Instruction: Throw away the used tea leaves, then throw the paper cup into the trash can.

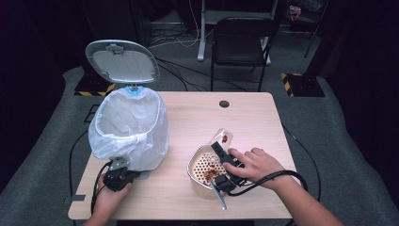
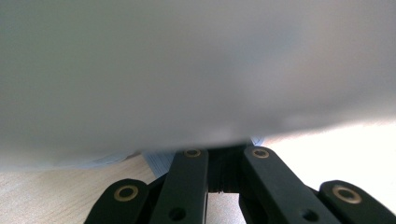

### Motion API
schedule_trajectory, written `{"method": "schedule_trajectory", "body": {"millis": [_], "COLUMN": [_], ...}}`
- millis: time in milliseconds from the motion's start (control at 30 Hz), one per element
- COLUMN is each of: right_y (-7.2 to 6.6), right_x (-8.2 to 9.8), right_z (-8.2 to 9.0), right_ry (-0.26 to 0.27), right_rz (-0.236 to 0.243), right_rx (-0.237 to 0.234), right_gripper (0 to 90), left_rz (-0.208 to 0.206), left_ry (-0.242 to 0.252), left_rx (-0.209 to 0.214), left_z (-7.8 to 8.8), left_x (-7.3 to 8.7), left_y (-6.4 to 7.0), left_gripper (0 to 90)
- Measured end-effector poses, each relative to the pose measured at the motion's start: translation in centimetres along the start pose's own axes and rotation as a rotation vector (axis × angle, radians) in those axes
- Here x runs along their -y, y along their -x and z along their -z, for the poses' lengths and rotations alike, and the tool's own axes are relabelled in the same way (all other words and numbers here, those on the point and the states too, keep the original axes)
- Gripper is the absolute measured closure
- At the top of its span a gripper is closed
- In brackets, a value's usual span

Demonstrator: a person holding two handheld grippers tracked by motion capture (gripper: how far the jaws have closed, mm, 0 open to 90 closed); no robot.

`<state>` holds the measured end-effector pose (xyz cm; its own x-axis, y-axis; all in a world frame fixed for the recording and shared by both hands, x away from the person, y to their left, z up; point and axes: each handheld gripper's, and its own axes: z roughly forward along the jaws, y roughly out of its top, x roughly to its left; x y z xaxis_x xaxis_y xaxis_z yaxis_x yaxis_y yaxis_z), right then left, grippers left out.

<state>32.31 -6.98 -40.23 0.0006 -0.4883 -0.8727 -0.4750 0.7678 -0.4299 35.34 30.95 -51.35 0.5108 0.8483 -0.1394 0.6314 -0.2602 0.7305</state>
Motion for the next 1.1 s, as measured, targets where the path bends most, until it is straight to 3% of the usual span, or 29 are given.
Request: {"method": "schedule_trajectory", "body": {"millis": [33,67,100,133,167,233,300,500,700,900,1000,1100], "right_y": [0.2,0.6,0.6,0.4,0.5,0.9,1.1,1.7,2.2,2.7,2.9,3.0], "right_x": [0.1,0.3,0.4,0.7,0.8,1.0,1.1,2.2,3.9,6.1,6.9,7.6], "right_z": [0.1,-0.1,0.2,0.2,0.3,0.4,0.5,0.2,-0.3,-0.6,-0.8,-1.1], "right_ry": [-0.003,0.035,0.017,0.026,0.026,0.046,0.045,0.077,0.107,0.178,0.21,0.24], "right_rz": [-0.043,-0.059,-0.141,-0.229,-0.271,-0.305,-0.385,-0.557,-0.806,-1.066,-1.155,-1.276], "right_rx": [-0.005,-0.022,-0.001,-0.025,-0.021,-0.034,-0.058,-0.092,-0.153,-0.216,-0.243,-0.295], "right_gripper": [51.0,51.0,51.0,51.0,51.0,51.0,50.9,50.9,50.8,50.6,50.6,50.6], "left_rz": [0.0,0.0,-0.001,0.011,0.0,-0.001,-0.001,0.0,-0.002,-0.001,-0.001,-0.002], "left_ry": [0.0,0.0,0.0,0.014,0.004,0.0,-0.001,0.0,0.0,-0.001,-0.001,-0.001], "left_rx": [0.0,0.0,0.0,-0.003,0.006,0.001,-0.001,0.0,0.0,0.0,0.0,0.0], "left_z": [0.0,0.0,0.0,-0.2,0.0,0.0,0.0,0.0,0.0,0.0,0.0,0.0], "left_x": [0.0,0.0,0.0,0.0,0.0,0.0,0.0,0.0,0.0,0.0,0.0,0.0], "left_y": [0.0,0.0,0.0,0.1,0.0,0.0,0.0,0.0,0.0,0.0,0.0,0.0], "left_gripper": [90.0,90.0,90.0,90.0,90.0,90.0,90.0,90.0,90.0,90.0,90.0,90.0]}}
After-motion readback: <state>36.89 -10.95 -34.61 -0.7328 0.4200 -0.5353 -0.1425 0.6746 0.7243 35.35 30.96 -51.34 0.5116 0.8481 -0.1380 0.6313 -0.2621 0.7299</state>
